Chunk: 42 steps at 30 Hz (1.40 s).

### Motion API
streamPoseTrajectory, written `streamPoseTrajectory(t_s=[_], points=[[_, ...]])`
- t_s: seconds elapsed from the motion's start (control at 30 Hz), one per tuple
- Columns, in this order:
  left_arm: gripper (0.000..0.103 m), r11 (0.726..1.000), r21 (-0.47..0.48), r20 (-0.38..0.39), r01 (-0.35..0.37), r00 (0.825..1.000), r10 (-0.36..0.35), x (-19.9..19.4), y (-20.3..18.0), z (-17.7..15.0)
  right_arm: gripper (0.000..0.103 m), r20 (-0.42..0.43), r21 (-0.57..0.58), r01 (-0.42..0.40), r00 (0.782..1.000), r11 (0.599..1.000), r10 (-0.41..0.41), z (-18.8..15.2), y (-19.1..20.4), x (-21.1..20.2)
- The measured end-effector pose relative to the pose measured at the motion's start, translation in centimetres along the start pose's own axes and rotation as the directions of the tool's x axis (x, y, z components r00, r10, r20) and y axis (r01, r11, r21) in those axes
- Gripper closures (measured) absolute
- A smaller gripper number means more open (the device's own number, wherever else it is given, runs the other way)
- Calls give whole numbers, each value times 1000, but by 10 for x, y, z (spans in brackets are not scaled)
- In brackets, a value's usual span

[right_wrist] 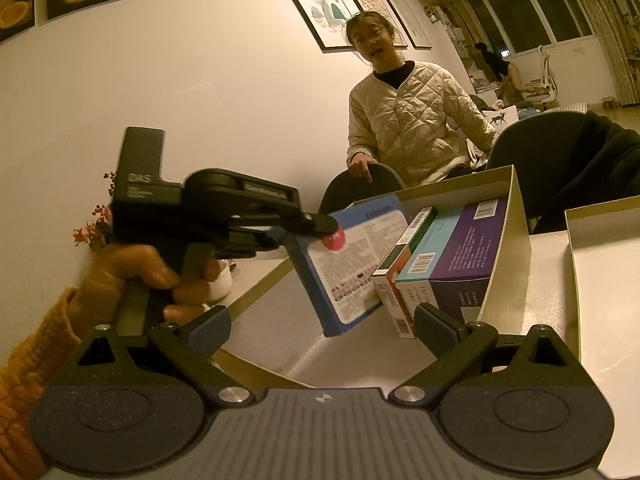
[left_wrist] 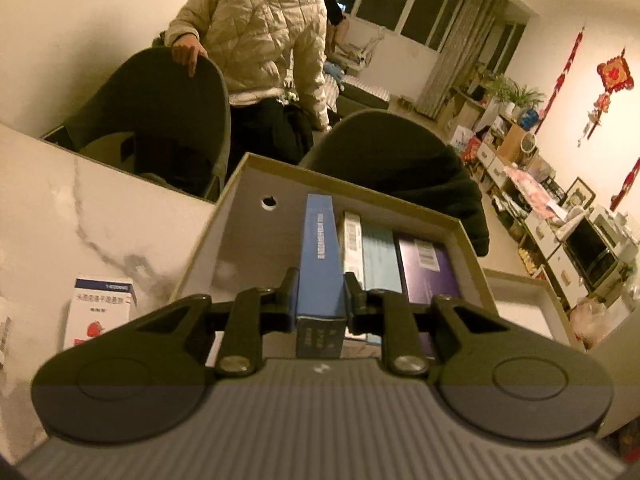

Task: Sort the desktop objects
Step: 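Lower the blue-and-white box into the beige box and open the left gripper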

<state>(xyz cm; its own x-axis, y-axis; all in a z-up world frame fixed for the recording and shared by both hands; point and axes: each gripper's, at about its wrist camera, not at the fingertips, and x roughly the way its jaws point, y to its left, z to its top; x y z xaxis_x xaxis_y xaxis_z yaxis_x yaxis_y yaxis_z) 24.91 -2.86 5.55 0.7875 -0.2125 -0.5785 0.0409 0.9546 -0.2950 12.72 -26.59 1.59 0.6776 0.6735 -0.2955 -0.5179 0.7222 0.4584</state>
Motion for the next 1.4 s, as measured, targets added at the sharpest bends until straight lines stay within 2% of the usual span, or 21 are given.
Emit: streamPoseTrajectory(t_s=[0.23,0.37,0.5,0.87,1.03,1.17,1.3,1.4], points=[[78,996,78,-47,41,998,-37,4,-17,-1,4,1,3,-3,1000,1000,3,1,-1,1],[78,997,20,-131,72,989,-69,17,-5,-2,4,0,2,-4,1000,1000,4,-1,2,-4],[79,997,-12,-161,81,984,-82,24,5,-5,4,0,1,-2,1000,1000,2,-2,3,-5],[80,997,4,-123,73,990,-72,30,1,-4,4,4,-11,9,1000,1000,-9,-4,5,-4],[78,996,3,-146,92,985,-91,31,4,1,4,6,-21,28,1000,999,-28,-5,9,-4],[71,990,-64,-155,126,979,-134,29,18,3,4,1,-33,56,998,998,-56,-7,16,-3],[61,990,-77,-150,116,981,-127,23,27,5,4,7,-27,84,996,996,-84,-7,19,-1],[59,988,-95,-141,124,980,-137,14,33,6,4,12,-19,106,994,994,-106,-11,25,-4]])
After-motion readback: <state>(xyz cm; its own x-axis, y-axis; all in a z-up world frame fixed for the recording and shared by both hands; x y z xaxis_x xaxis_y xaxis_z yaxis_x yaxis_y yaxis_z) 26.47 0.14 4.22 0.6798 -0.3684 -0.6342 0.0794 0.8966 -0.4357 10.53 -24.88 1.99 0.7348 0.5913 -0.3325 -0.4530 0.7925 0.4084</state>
